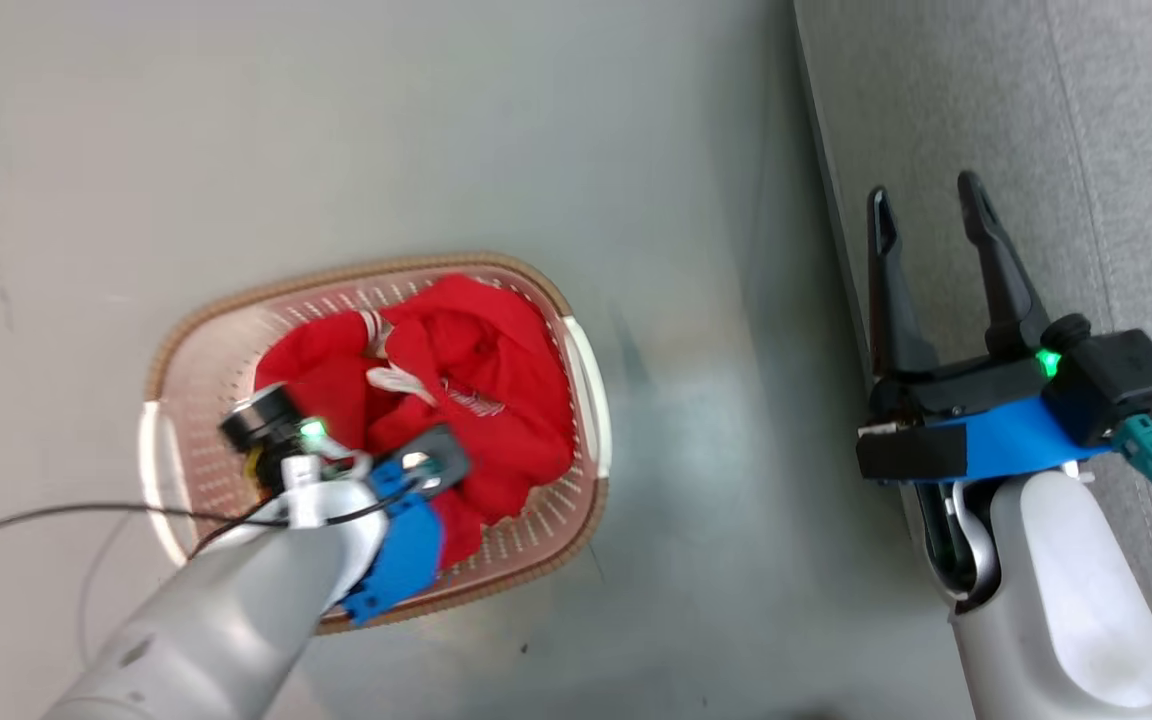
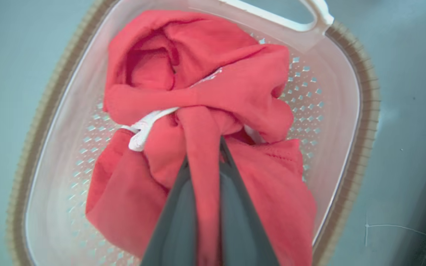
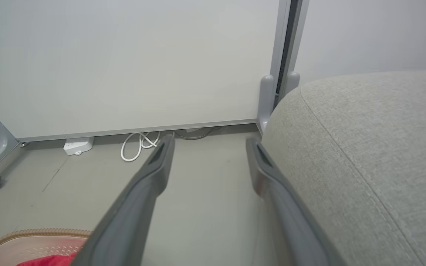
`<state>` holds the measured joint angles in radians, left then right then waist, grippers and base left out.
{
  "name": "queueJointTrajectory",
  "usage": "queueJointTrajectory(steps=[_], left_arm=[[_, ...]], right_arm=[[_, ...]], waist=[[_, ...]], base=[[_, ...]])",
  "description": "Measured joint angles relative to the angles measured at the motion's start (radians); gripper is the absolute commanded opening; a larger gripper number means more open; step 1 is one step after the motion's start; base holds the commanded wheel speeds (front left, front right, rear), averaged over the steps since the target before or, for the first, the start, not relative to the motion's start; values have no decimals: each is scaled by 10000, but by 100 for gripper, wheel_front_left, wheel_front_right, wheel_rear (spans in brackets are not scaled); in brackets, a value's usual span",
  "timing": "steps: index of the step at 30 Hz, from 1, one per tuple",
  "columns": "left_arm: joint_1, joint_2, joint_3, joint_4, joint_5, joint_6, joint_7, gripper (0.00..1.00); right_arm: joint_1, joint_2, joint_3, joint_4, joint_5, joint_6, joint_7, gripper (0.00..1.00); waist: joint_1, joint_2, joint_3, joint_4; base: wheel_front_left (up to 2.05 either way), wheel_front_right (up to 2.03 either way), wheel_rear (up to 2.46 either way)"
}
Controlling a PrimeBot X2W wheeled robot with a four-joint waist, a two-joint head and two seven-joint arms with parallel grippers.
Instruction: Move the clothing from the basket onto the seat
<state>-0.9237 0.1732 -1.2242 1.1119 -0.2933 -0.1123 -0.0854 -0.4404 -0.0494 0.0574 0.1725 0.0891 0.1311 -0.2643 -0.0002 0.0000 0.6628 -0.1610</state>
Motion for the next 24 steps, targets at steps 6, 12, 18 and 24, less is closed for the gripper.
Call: queueJointTrajectory(steps=[6,12,18,24], left_arm=[[458,157,169,-115,-476,-100,-995,0],[678,52,305,-79,-851,-134,-1505,0],[726,-10,593,-244,-1170,-138,-1726,0],[754,104,1313,-1555,-1379,-6,-1764,0]], right_arm=[[470,0,-86,184,-176,0,0,100],[866,0,-259,303,-278,0,0,100],[1187,0,-313,428,-339,0,0,100],[1552,-2,-389,546,-337,0,0,100]], waist=[[-1,0,-958,304],[-1,0,-1823,616],[-1,0,-2507,854],[-1,0,-3161,987]], base=[[0,0,0],[0,0,0],[0,0,0],[0,0,0]])
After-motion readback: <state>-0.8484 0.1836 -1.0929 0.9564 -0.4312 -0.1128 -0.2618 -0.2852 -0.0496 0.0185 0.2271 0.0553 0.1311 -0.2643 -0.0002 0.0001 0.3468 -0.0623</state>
